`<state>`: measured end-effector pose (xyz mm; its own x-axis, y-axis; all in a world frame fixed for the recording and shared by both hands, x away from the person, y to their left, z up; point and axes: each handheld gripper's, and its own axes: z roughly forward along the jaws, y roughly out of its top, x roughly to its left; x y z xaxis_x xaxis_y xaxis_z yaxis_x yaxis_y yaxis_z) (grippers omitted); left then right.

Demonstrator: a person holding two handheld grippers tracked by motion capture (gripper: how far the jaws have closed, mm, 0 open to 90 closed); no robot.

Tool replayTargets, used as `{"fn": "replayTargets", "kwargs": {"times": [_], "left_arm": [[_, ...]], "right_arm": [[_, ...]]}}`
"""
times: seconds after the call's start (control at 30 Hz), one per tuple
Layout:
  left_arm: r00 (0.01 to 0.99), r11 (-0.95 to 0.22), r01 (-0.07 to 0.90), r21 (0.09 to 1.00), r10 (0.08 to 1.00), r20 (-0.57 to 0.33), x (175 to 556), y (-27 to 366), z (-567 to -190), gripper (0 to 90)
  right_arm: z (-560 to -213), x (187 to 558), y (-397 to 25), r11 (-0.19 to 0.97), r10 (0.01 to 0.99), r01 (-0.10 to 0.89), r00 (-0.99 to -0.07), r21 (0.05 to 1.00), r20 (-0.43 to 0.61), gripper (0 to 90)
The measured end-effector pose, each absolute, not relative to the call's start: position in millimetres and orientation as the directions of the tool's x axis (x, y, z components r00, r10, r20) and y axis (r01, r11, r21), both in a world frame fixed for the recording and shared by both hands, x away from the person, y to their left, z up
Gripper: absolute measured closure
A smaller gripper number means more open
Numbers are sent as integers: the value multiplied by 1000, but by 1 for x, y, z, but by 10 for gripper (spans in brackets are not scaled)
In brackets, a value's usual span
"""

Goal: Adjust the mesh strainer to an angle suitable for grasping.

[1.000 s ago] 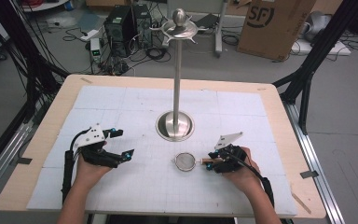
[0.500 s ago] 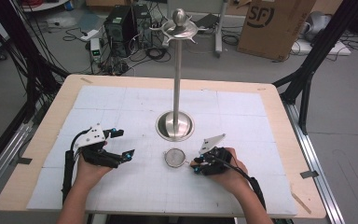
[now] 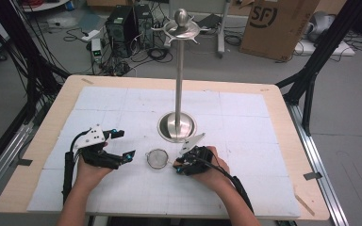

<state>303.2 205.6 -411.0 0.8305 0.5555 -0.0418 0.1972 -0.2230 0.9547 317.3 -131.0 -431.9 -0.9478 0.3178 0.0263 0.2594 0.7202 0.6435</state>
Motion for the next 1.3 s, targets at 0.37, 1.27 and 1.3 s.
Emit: {"fn": "replayTargets", "kwargs": {"times": [0.37,1.27,1.3], "left_arm": [[831,-222,201,954,555,-46,303,206,-411,132],[827,-214,202,956,559,-50,303,208,-411,133],[827,-214,202,956,559,-50,303,208,-411,133]], "right_arm": [[-425,306,-154,704,370,291,-929,647,15,609],[-435,310,-125,725,281,248,-958,643,52,685],[-435,311,-121,724,272,237,-961,648,49,685]]}}
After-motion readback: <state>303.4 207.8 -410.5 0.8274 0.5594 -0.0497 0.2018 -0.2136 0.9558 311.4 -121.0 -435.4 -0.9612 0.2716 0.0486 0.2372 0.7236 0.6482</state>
